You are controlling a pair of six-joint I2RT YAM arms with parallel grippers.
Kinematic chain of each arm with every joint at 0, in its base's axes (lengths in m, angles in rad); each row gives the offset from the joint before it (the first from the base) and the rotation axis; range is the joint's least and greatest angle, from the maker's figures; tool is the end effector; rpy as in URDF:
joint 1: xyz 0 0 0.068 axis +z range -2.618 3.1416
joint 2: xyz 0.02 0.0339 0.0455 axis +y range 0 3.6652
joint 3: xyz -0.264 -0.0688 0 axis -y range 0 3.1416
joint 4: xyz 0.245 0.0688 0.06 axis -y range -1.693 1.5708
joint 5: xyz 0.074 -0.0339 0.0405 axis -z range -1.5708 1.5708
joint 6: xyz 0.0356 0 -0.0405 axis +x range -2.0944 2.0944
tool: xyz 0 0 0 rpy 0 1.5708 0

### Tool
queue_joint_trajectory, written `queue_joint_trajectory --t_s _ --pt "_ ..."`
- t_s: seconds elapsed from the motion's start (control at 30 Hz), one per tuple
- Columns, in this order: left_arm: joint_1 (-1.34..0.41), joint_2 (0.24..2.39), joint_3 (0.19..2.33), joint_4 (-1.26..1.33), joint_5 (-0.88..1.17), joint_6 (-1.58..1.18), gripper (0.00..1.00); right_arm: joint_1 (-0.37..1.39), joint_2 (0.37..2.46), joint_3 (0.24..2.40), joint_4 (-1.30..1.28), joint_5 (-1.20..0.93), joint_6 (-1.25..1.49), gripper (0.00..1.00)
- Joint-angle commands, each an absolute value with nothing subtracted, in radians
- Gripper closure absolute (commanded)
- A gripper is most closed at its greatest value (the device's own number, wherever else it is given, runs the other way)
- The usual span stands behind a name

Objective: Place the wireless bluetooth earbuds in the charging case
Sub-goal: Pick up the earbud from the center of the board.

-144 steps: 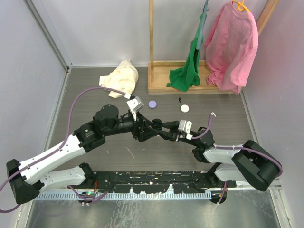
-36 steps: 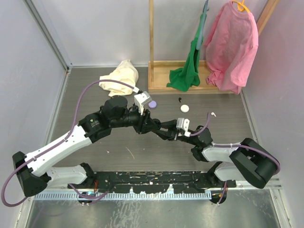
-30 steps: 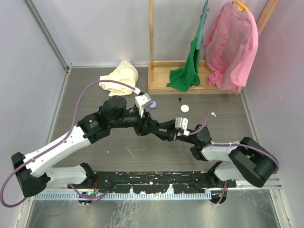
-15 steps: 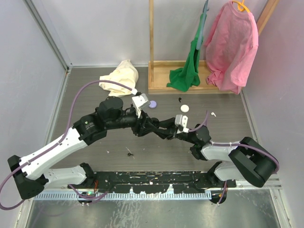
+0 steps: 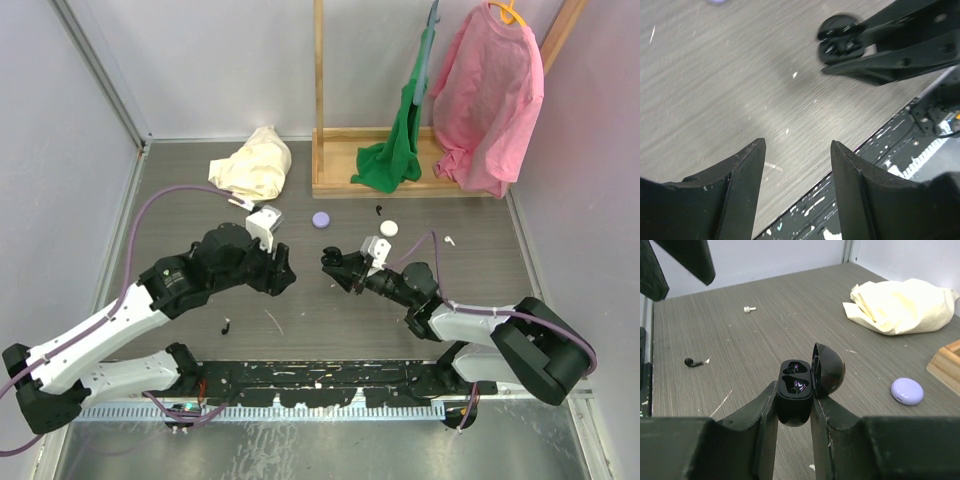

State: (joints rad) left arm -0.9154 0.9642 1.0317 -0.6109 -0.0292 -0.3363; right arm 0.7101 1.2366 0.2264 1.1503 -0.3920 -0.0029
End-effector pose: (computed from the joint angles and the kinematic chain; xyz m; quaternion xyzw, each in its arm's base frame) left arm 0.1250 -0.1609 0.3501 0.2418 0.8366 -0.2775 0.4057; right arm 0.1582 0.1540 0.2022 -0.3623 0.5516 0.3762 0.6504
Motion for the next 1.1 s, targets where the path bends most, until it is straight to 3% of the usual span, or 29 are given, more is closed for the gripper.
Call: queue_joint_trajectory --t_s 0.0,0.5,1.07 --pt "-0.916 0.940 0.996 -0.759 -0.193 -0.493 0.43 0.707 1.212 0.219 1.134 -0.355 -0.035 0.99" --pt "-0.859 0.809 0.736 -0.965 -0.327 -0.927 0.44 0.708 1.266 0.174 1.204 -0.373 -0.054 0.99" --pt "-0.641 0.853 0.591 -0.965 -0.302 -0.997 0.55 0.708 1.267 0.143 1.238 -0.356 -0.038 0.99"
